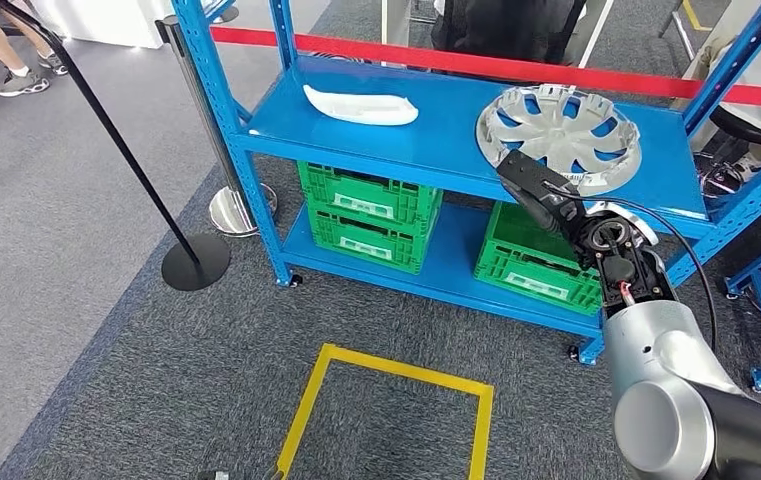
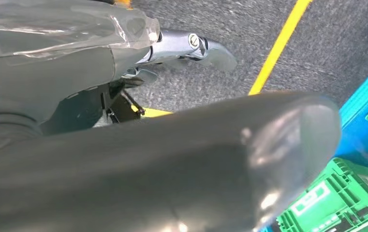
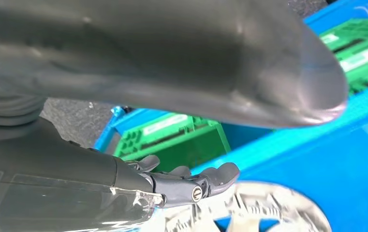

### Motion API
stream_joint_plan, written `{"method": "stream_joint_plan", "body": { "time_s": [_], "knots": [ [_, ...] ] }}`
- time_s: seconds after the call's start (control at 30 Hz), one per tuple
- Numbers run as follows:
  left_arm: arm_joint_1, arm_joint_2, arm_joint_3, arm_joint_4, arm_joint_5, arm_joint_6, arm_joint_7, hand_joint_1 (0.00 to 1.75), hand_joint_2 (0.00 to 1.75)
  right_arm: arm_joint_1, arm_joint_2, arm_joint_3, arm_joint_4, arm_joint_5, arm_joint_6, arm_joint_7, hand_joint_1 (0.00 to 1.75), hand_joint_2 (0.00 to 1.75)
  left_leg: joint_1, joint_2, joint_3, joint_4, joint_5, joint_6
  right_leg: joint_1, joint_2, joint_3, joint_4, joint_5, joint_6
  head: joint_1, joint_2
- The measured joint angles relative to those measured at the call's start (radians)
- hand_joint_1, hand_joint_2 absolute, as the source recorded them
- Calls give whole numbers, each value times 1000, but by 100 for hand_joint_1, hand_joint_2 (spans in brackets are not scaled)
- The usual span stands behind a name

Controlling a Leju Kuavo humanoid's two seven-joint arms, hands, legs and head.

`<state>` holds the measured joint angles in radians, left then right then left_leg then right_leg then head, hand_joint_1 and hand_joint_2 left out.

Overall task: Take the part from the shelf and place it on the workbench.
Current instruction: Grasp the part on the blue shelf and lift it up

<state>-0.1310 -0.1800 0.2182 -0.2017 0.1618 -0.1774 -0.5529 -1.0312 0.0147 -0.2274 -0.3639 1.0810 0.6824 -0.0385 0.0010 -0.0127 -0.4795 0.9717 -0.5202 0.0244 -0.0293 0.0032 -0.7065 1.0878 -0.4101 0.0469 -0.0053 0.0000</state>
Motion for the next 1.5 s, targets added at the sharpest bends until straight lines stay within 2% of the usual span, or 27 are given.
{"method": "stream_joint_plan", "body": {
  "time_s": [0.07, 0.17, 0.23, 0.27, 0.33, 0.37, 0.4, 0.43, 0.5, 0.57, 0.67, 0.73, 0.77, 0.83, 0.87, 0.9, 0.93, 1.0, 1.03, 1.07, 1.17, 1.23, 1.3, 1.37, 1.4, 1.43, 1.5],
  "knots": [
    [-2, 1, 0, 1, -1, 25, 10, 0, 0, 2, 1, -1, 2, 1, 7, 1, 0, 0, 2, 0, 5, 11, -22, -16, 2, 0, 16, -64, 54, -11, 1, 0],
    [-8, 0, 0, 1, -9, 79, 21, 0, 0, -5, 0, -3, 0, 2, 36, 2, 0, 0, 5, 3, -18, 41, -16, -31, 5, 5, 18, -60, 45, -38, 0, 0],
    [-12, -2, 0, 1, -14, 120, 25, 0, 0, -12, 0, -4, -2, 1, 42, 2, 0, 0, 7, 5, -82, 133, -2, -40, 2, 6, 29, -64, 35, -50, -5, 0],
    [-13, -2, 0, 1, -17, 136, 26, 0, 0, -13, 1, -4, -2, 2, 42, 2, 0, 0, 7, 6, -127, 194, -12, -44, 2, 6, 36, -65, 28, -55, -7, 0],
    [-13, -2, -1, 1, -27, 177, 29, 0, 0, -12, 2, -5, -2, 3, 42, 2, 0, 0, 8, 6, -212, 294, -61, -49, 4, 6, 49, -66, 15, -61, -9, 0],
    [-12, -3, -1, 1, -32, 199, 30, 0, 0, -11, 2, -5, -2, 3, 42, 2, 0, 0, 8, 7, -239, 312, -74, -49, 7, 7, 56, -66, 9, -62, -9, 0],
    [-12, -3, -1, 1, -35, 217, 30, 0, 0, -10, 2, -6, -2, 3, 42, 2, 0, 0, 7, 7, -250, 300, -62, -46, 10, 7, 64, -66, 3, -63, -10, 0],
    [-12, -3, -1, 1, -35, 225, 30, 0, 0, -10, 2, -6, -2, 3, 42, 3, 0, 0, 4, 7, -242, 254, -26, -40, 14, 8, 72, -66, -2, -64, -10, 0],
    [-13, -1, -1, 1, -33, 224, 30, 0, 0, -11, 3, -7, -2, 3, 42, 3, 0, 0, -8, 8, -192, 114, 64, -15, 20, 9, 87, -67, -11, -64, -9, 0],
    [-14, 0, -1, 1, -32, 208, 28, 0, 0, -13, 3, -8, -2, 2, 42, 2, 0, 0, -21, 14, -155, 26, 97, 4, 22, 9, 93, -69, -18, -60, -9, 0],
    [-11, -1, 0, 0, -23, 139, 12, 0, 0, -12, 3, -10, -3, 3, 43, 2, 0, 0, -24, 17, -135, 4, 94, 11, 20, 8, 97, -71, -27, -46, -11, 0],
    [-9, -3, 0, 0, -19, 93, 0, 0, 0, -13, 3, -10, -4, 3, 45, 1, 0, 0, -17, 15, -112, -11, 90, 17, 21, 6, 82, -33, -45, -37, -8, 0],
    [-8, -5, 0, -1, -19, 82, -2, 0, 0, -13, 2, -11, -5, 4, 46, 0, 0, 0, -14, 15, -101, -16, 85, 20, 21, 5, 57, 18, -63, -34, -7, 0],
    [-5, -8, 0, -1, -19, 84, -1, 0, 0, -8, 0, -13, -4, 7, 47, 1, 0, 0, -14, 15, -83, -16, 69, 23, 20, 5, -22, 154, -102, -27, -6, 0],
    [-1, -8, 0, -1, -18, 89, 0, 0, 0, -3, -1, -14, -4, 8, 47, 2, 0, 0, -14, 15, -71, -15, 59, 22, 19, 4, -56, 201, -106, -24, -7, 0],
    [2, -8, 0, 0, -18, 95, 1, 0, 0, 1, -1, -16, -4, 9, 47, 2, 0, 0, -14, 14, -58, -14, 50, 21, 18, 4, -73, 212, -91, -22, -7, 0],
    [4, -9, 1, 0, -17, 99, 2, 0, 0, 4, -1, -17, -4, 9, 48, 2, 0, 0, -14, 14, -44, -13, 41, 18, 17, 4, -68, 180, -57, -21, -7, 0],
    [6, -10, 1, 0, -17, 109, 5, 0, 0, 4, -2, -17, -3, 9, 51, 2, 0, 0, -13, 13, -20, -6, 17, 7, 14, 2, -19, 45, 30, -19, -7, 0],
    [5, -10, 1, 0, -16, 112, 6, 0, 0, 3, -2, -17, -2, 9, 52, 2, 0, 0, -13, 12, -14, 1, 4, 0, 14, 2, 7, -14, 53, -20, -8, 0],
    [3, -10, 1, 0, -14, 115, 7, 0, 0, 3, -1, -17, -1, 11, 53, 3, 0, 0, -13, 10, -14, 7, -6, -5, 15, 3, 21, -48, 60, -24, -9, 0],
    [0, -10, 2, 0, -11, 126, 8, 0, 0, 1, 2, -19, 0, 16, 56, 4, 0, 0, -12, 8, -21, 13, -20, -16, 17, 8, 27, -58, 35, -46, -15, 0],
    [-4, -11, 2, -1, -12, 144, 8, 0, 0, -5, 5, -20, -1, 14, 57, 2, 0, 0, -10, 8, -37, 47, -41, -25, 12, 8, 37, -61, 23, -59, -19, 0],
    [-8, -10, 2, -2, -12, 157, 8, 0, 0, -8, 10, -20, -1, 14, 57, 0, 0, 0, -5, 8, -104, 162, -78, -37, 10, 8, 49, -63, 12, -65, -22, 0],
    [-6, -10, 2, -1, -11, 158, 8, 0, 0, -5, 15, -20, -1, 14, 57, -1, 0, 0, 0, 9, -198, 293, -103, -43, 10, 8, 58, -63, 3, -66, -23, 0],
    [-3, -11, 3, -1, -11, 158, 8, 0, 0, -2, 17, -20, 0, 13, 58, -1, 0, 0, 1, 9, -228, 317, -91, -43, 10, 8, 63, -63, -2, -65, -23, 0],
    [-1, -11, 3, -1, -10, 158, 9, 0, 0, -1, 19, -20, 0, 11, 59, -2, 0, 0, 1, 8, -238, 303, -61, -41, 10, 9, 70, -63, -6, -64, -23, 0],
    [2, -12, 4, -1, -8, 158, 8, 0, 0, -1, 23, -23, -1, -9, 61, -15, 0, 0, -2, 9, -202, 176, 33, -31, 11, 10, 85, -64, -15, -61, -23, 0]
  ]
}}
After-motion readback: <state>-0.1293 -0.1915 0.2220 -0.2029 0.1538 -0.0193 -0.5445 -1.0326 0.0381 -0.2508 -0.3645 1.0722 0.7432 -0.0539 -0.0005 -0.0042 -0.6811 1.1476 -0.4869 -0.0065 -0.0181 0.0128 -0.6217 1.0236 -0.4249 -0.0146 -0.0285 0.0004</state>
